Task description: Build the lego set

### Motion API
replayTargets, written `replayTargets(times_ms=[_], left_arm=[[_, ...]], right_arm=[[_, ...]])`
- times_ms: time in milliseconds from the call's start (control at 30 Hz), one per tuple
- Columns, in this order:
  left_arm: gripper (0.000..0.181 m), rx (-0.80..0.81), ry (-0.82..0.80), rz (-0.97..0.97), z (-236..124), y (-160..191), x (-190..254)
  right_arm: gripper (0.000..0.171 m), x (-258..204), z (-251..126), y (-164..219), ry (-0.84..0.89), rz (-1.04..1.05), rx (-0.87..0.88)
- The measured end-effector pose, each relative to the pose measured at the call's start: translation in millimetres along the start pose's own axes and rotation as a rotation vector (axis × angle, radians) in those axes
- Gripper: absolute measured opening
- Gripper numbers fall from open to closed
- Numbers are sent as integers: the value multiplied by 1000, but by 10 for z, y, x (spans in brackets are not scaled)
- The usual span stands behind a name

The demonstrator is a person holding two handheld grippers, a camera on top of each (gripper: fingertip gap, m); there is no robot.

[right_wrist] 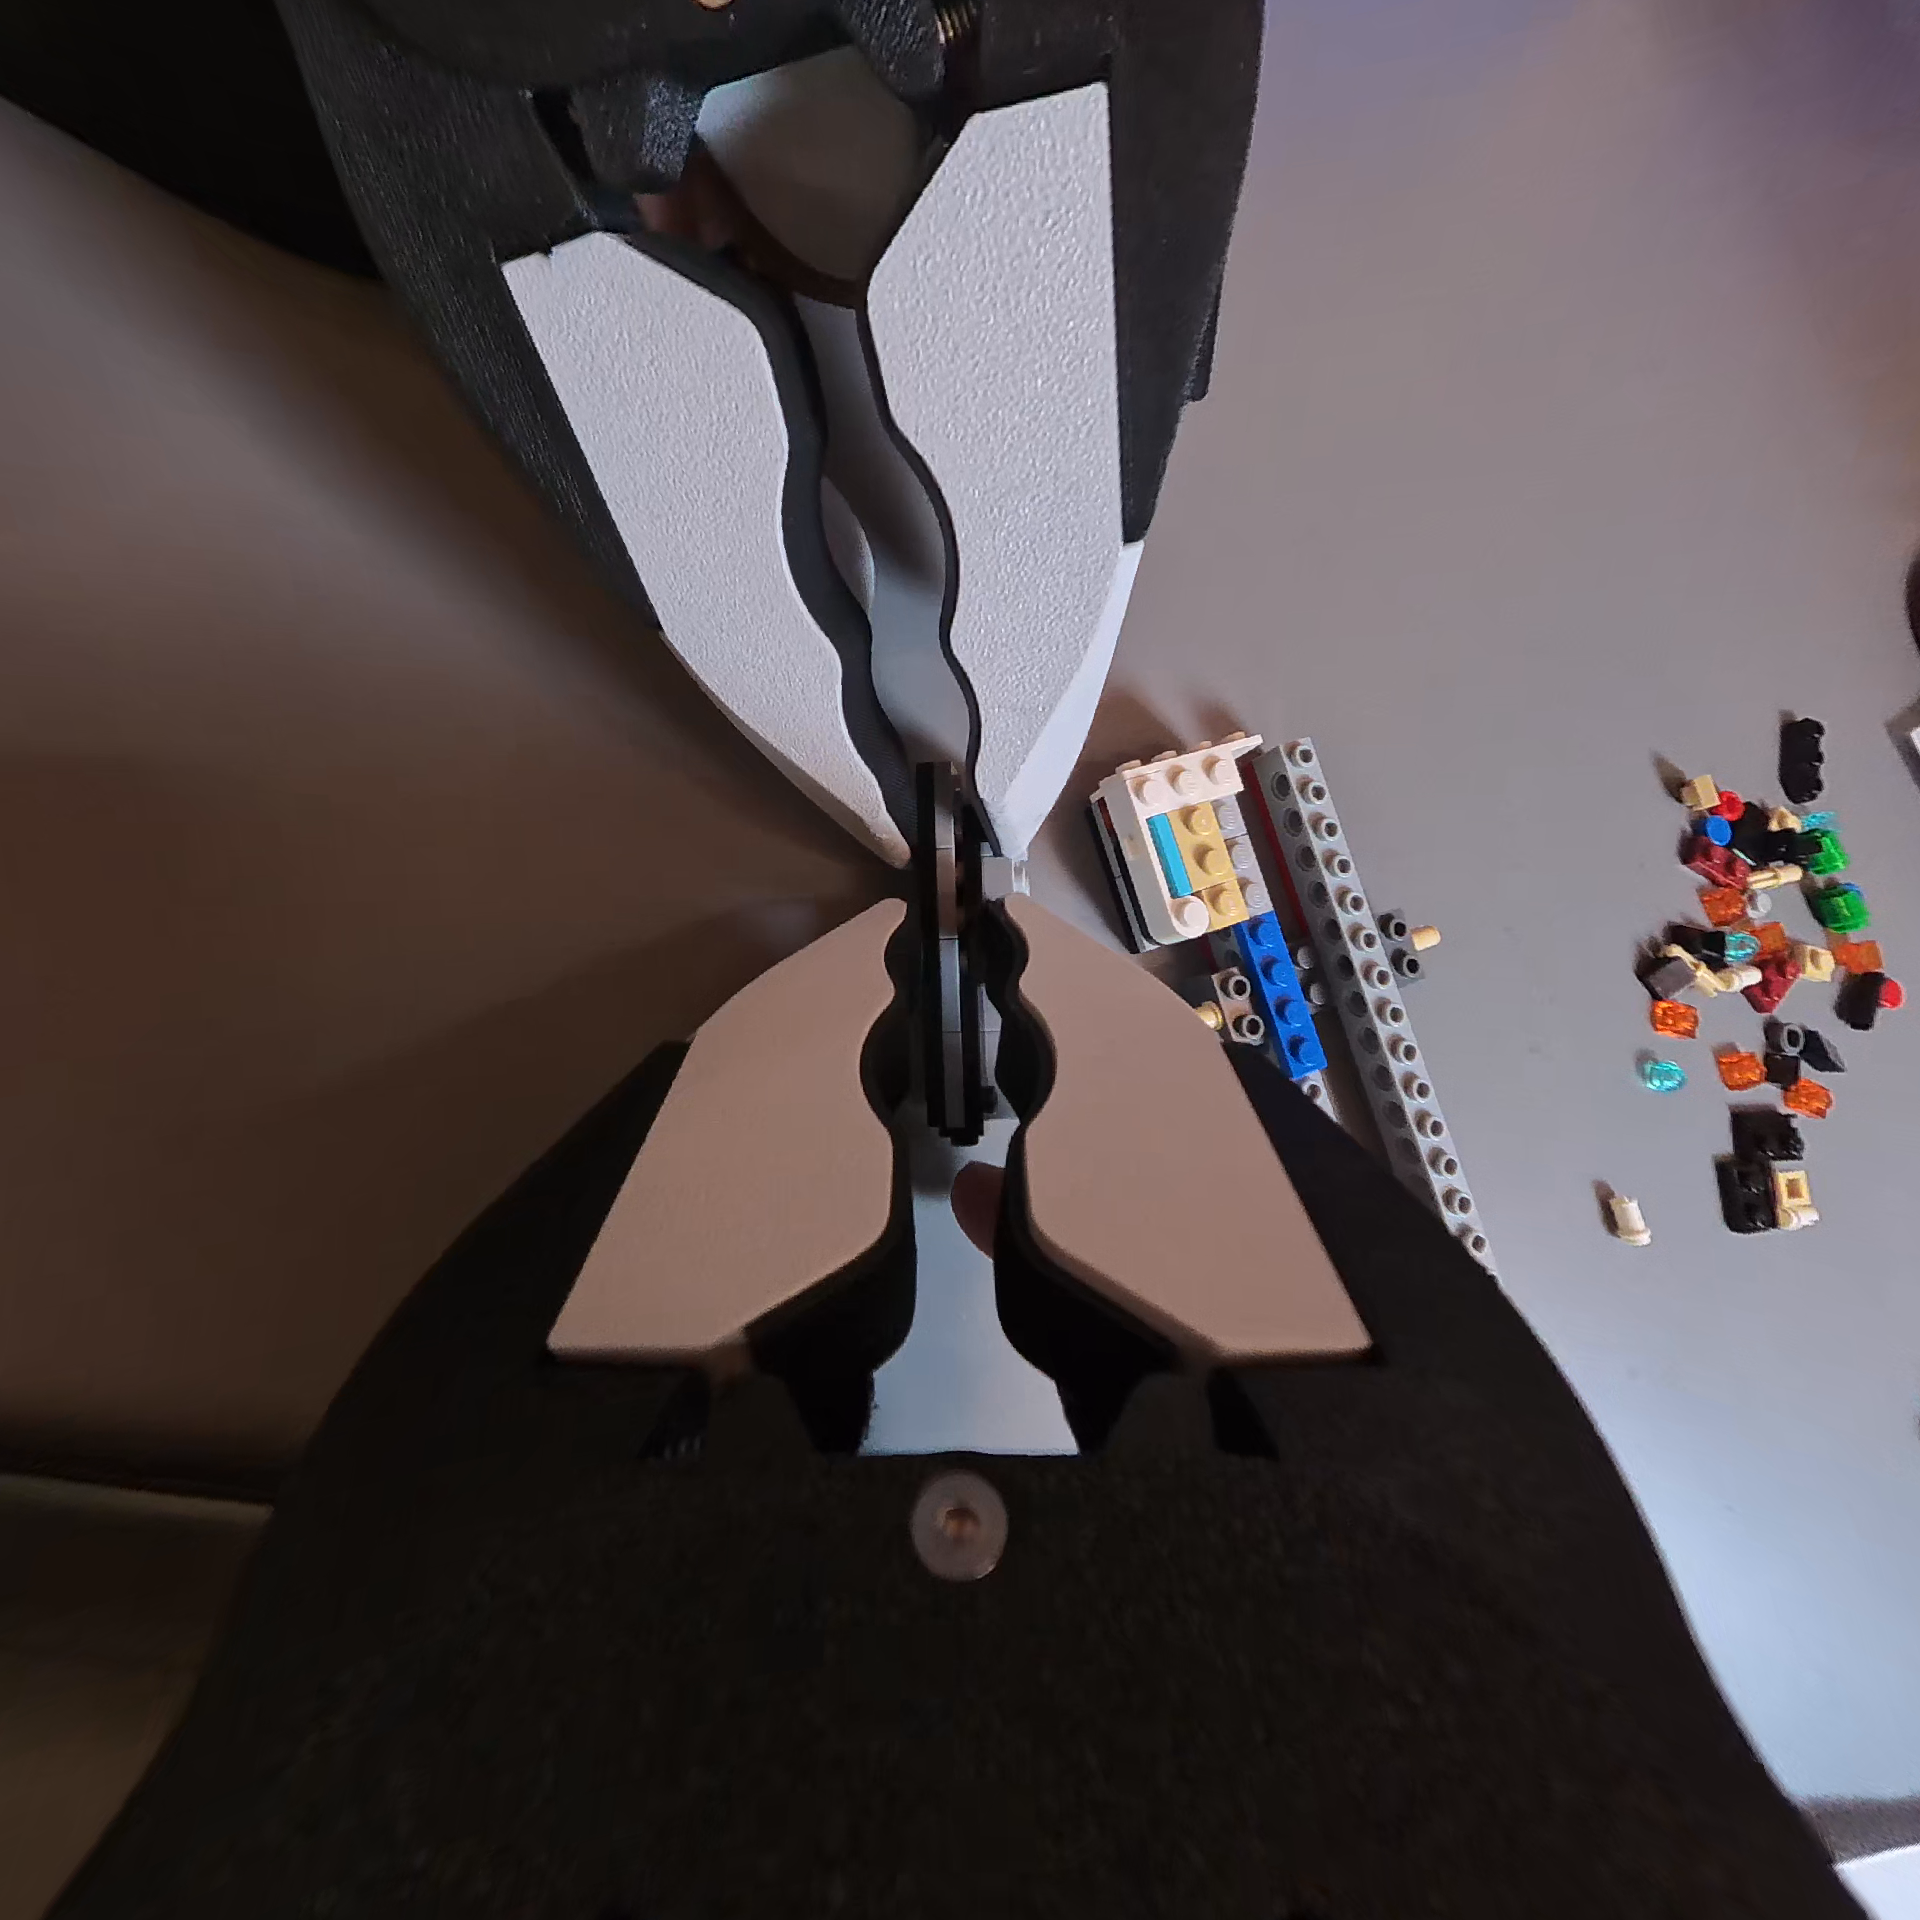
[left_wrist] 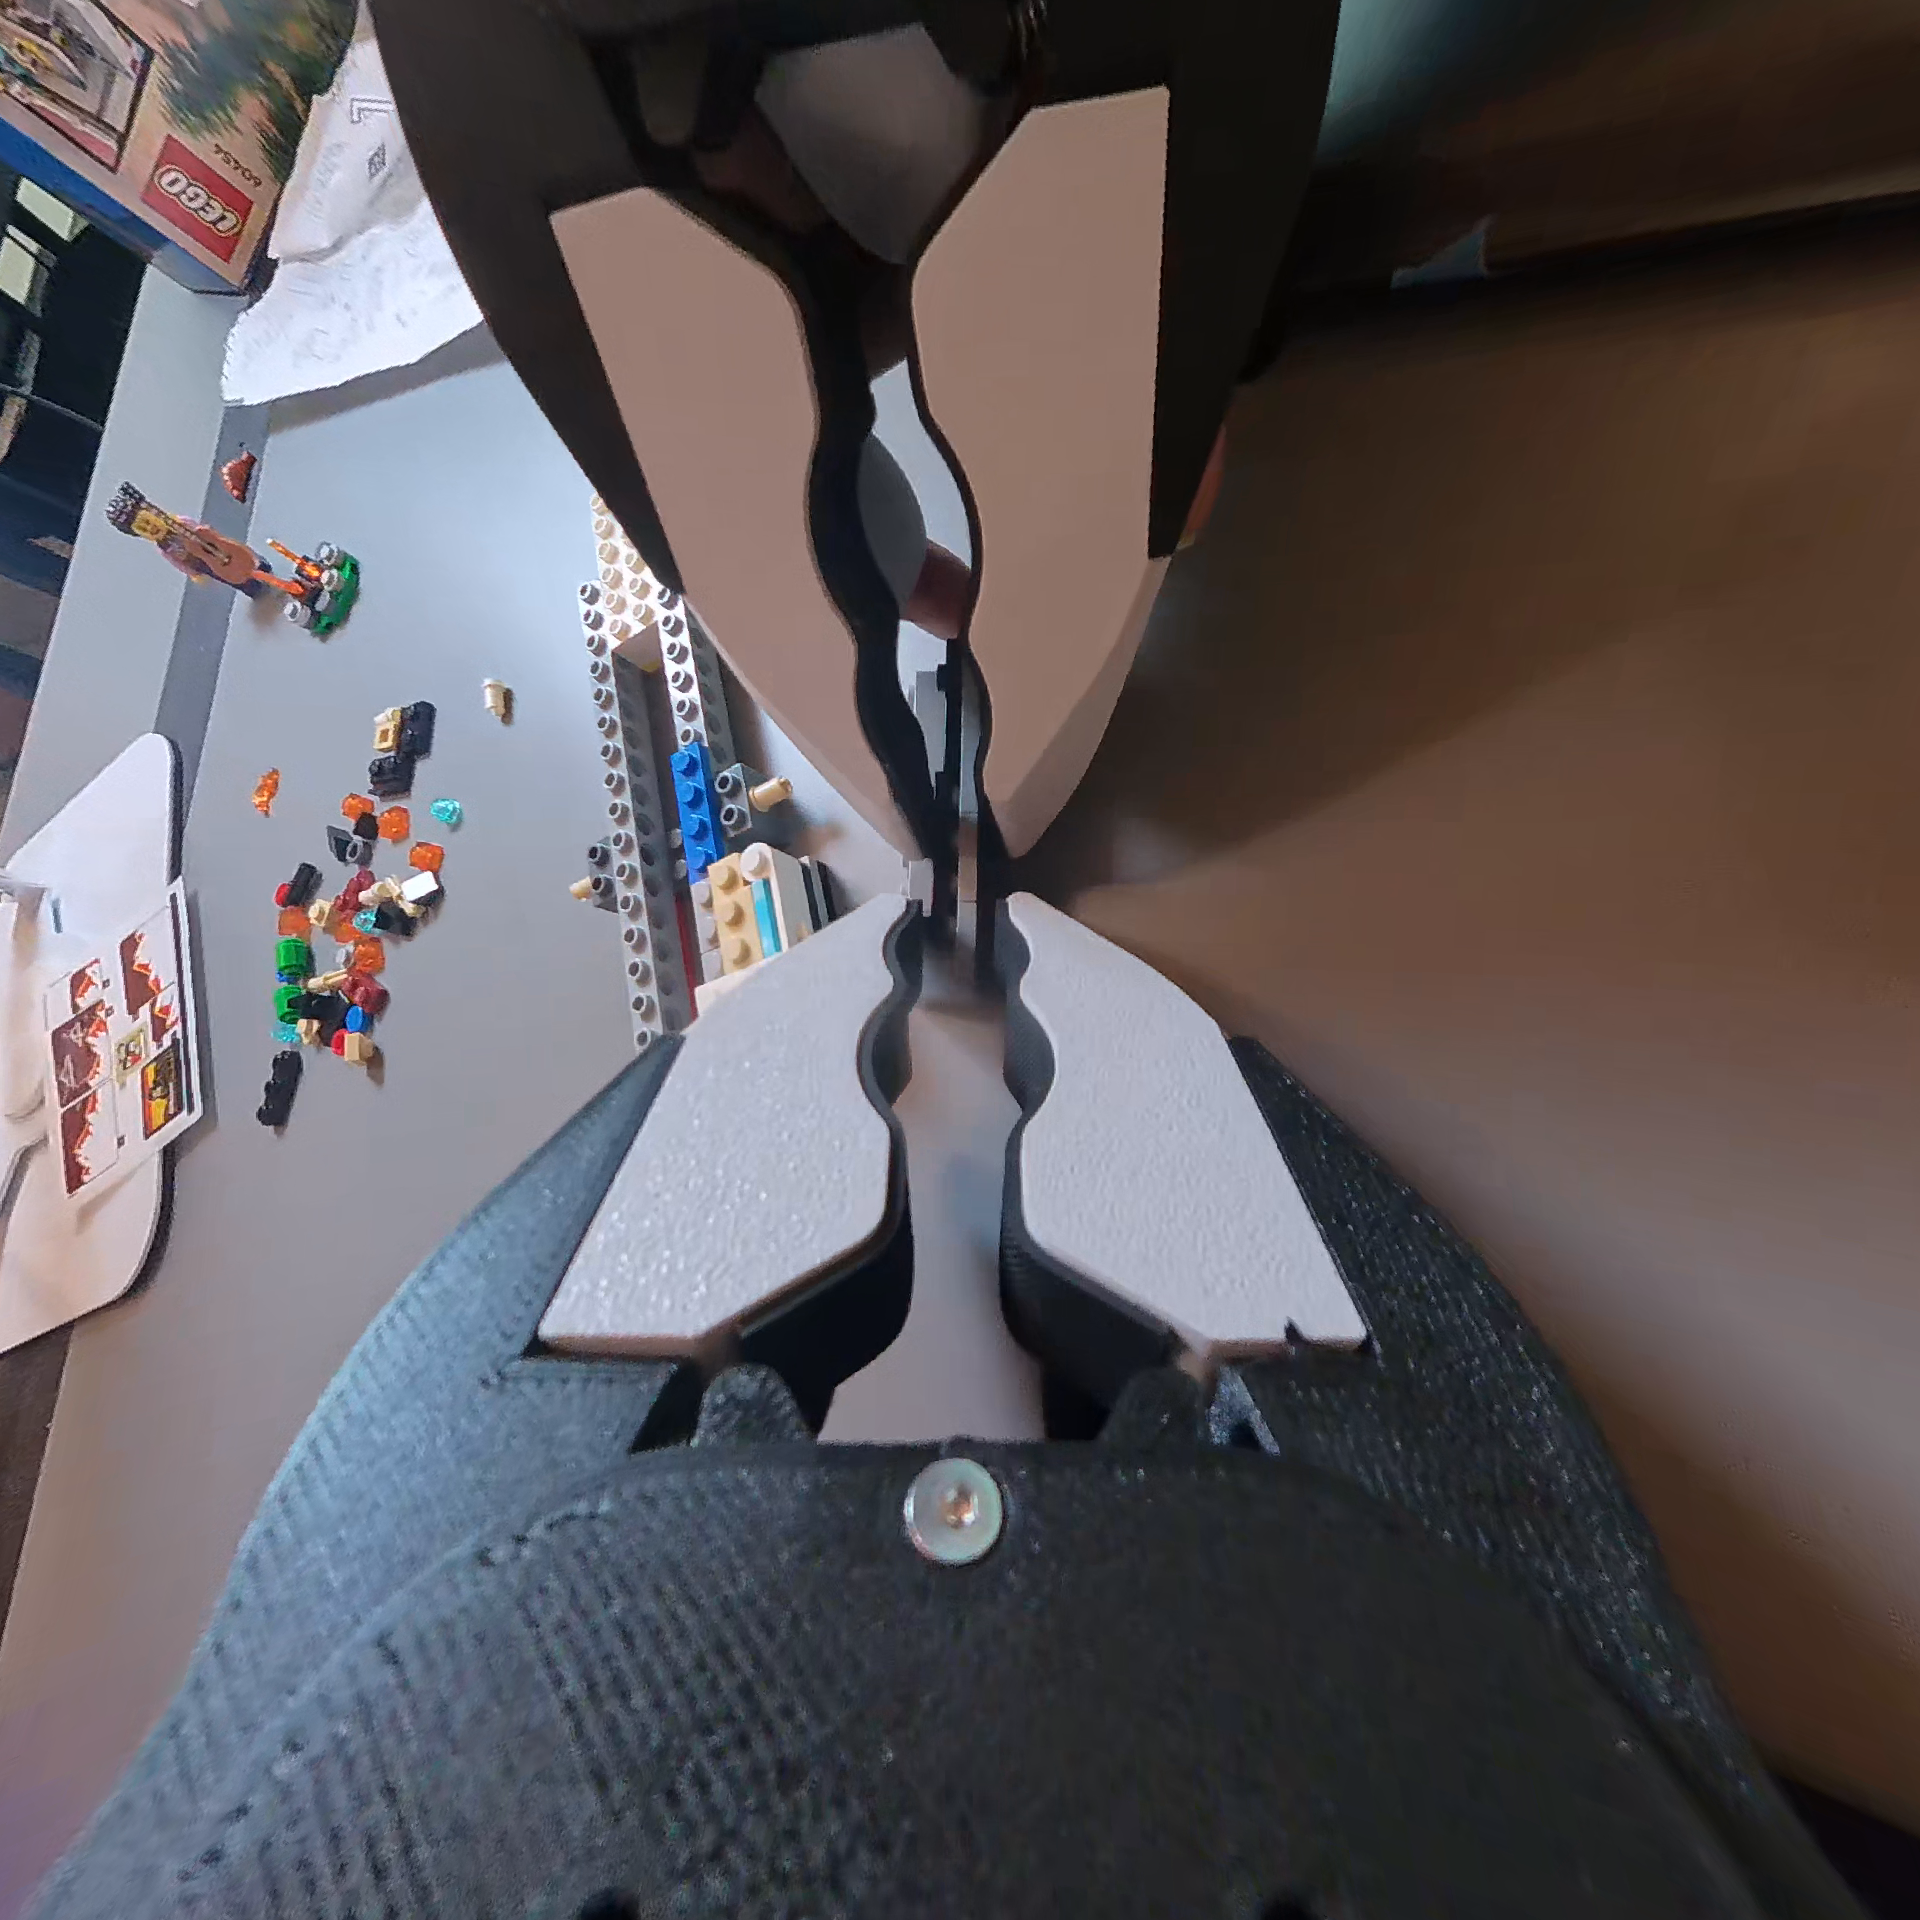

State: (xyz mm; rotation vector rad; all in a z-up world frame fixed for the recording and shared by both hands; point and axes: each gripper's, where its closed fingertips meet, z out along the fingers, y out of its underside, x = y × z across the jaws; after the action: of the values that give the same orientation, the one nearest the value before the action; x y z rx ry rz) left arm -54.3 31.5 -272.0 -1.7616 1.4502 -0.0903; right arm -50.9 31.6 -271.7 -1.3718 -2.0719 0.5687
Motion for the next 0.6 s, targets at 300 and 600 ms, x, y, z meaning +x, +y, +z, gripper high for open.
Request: replayTargets(times_ms=[300, 600], left_arm=[[12, -15, 7, 0, -4, 5, 6], [12, -25, 14, -3, -15, 20, 9]], right_arm=[[10, -5, 6, -4, -8, 4, 17], [10, -12, 19, -23, -20, 31, 29]])
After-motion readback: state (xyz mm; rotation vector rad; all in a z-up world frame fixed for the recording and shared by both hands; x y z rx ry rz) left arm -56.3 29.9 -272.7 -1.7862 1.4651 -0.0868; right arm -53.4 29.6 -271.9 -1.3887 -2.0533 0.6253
